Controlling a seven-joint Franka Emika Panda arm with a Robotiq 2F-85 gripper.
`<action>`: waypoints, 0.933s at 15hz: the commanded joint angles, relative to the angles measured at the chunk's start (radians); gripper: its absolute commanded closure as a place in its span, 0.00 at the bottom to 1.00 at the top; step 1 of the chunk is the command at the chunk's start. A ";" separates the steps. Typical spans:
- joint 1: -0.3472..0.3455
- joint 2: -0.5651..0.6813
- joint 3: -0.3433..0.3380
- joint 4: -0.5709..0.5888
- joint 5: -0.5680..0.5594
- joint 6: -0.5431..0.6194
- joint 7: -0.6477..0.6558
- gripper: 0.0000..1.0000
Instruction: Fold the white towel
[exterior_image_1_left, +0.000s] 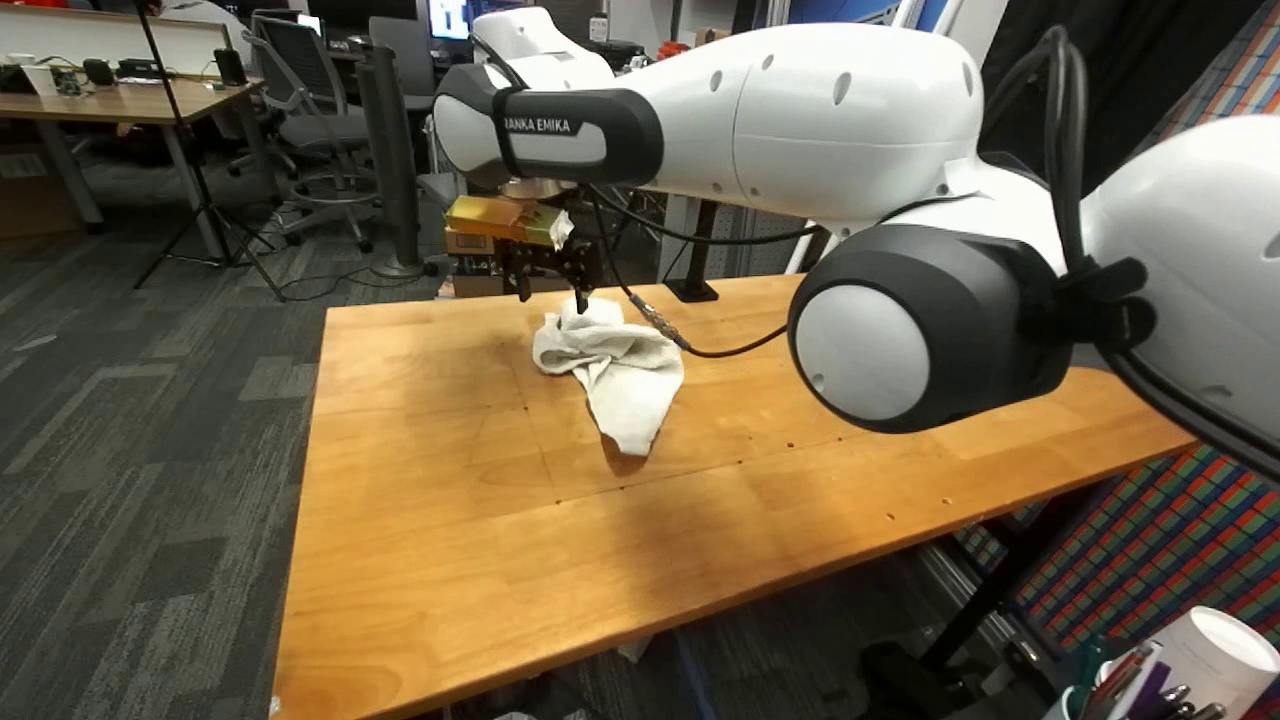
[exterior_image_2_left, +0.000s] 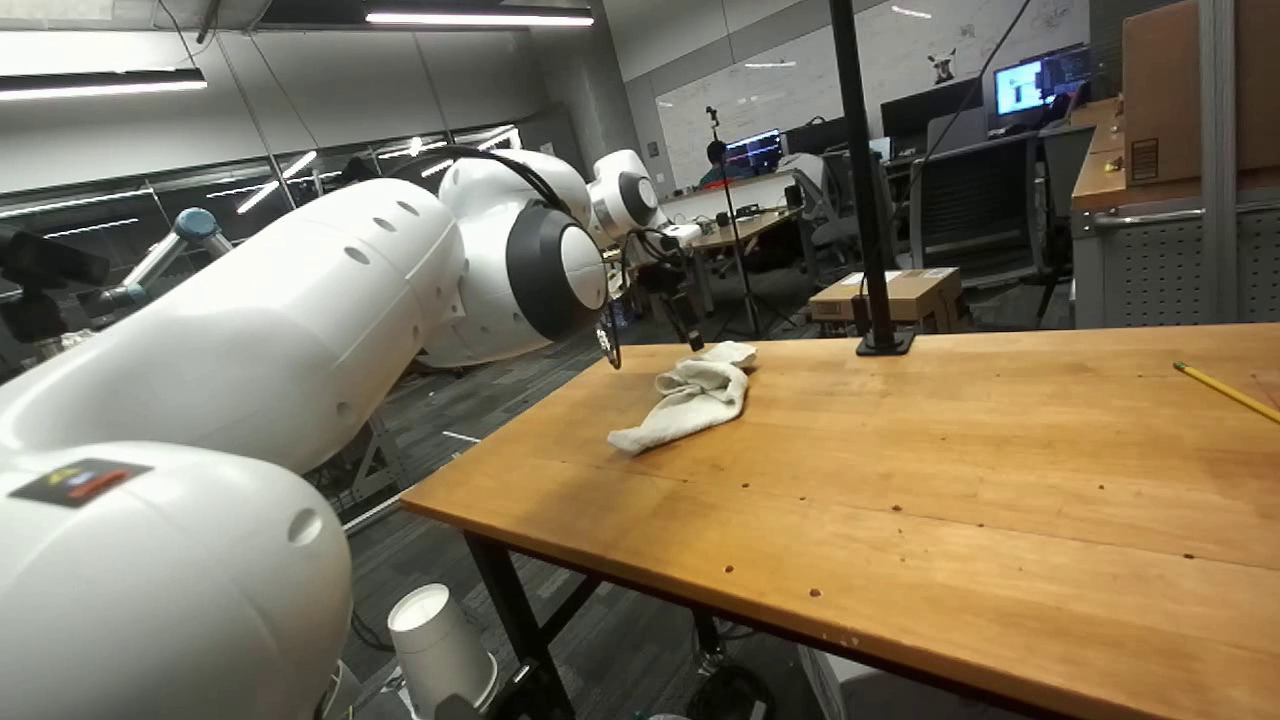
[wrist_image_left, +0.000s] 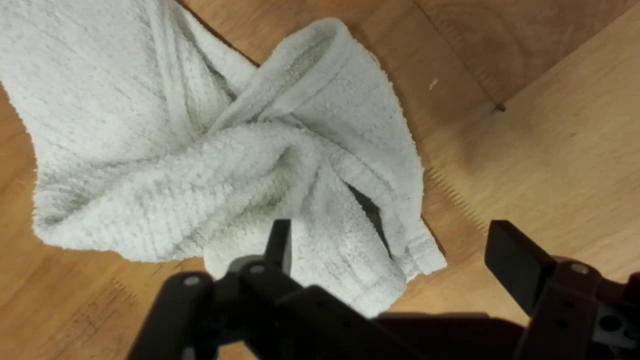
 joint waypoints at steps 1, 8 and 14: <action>-0.004 -0.040 0.003 0.000 0.006 -0.021 -0.025 0.00; 0.003 -0.083 0.011 -0.009 0.009 -0.091 -0.048 0.00; 0.005 -0.094 0.027 -0.006 0.027 -0.120 -0.084 0.00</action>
